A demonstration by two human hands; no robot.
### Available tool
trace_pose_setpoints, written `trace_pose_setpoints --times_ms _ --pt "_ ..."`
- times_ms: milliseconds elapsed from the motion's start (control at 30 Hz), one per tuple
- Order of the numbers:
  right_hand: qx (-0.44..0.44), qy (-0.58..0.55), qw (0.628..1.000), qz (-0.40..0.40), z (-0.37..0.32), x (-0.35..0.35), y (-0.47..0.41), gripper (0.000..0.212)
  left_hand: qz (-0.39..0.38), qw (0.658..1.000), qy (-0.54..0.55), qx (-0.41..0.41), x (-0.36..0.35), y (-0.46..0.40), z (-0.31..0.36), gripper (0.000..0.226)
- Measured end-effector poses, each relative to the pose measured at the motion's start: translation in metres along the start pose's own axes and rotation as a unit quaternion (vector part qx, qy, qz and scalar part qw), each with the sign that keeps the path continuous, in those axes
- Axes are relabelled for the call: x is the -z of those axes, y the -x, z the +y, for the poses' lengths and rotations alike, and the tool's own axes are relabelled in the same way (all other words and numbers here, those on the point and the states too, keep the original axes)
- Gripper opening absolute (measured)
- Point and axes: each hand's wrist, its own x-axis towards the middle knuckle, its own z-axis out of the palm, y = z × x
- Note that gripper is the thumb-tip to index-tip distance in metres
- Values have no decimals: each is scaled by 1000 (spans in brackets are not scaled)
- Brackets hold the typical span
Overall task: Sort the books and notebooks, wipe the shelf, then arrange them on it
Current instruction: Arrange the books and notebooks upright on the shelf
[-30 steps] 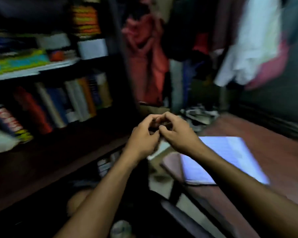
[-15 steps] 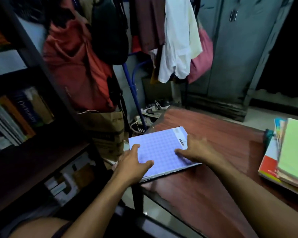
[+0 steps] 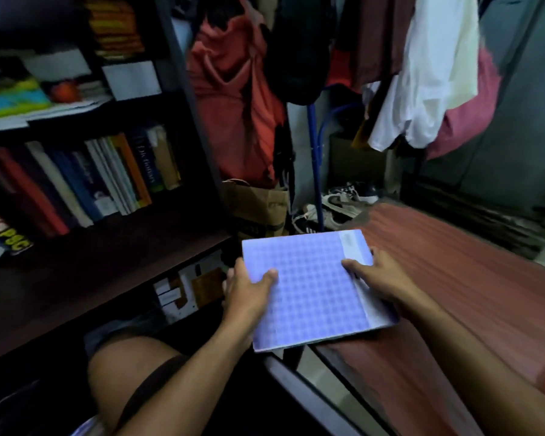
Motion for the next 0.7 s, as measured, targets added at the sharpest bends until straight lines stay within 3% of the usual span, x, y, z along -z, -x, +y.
trace_pose_setpoints --times_ms 67,167,300,467,600,633,700 --pt "44 -42 998 7 -23 -9 7 46 19 997 30 -68 17 3 -1 57" --pt "140 -24 990 -8 -67 -29 13 49 20 980 181 -81 61 6 -7 49" --pt "276 52 957 -75 -127 -95 15 48 146 938 307 -69 138 19 -26 35" --pt "429 172 869 -177 -203 -212 64 70 363 862 352 -38 235 44 -71 28" --pt "492 234 788 -287 -229 -286 121 69 535 760 369 7 283 46 -116 42" --pt "502 244 771 -307 -229 -300 133 69 558 740 375 38 287 44 -127 44" --pt "515 259 743 -339 -230 -323 154 70 556 731 384 89 290 40 -149 53"
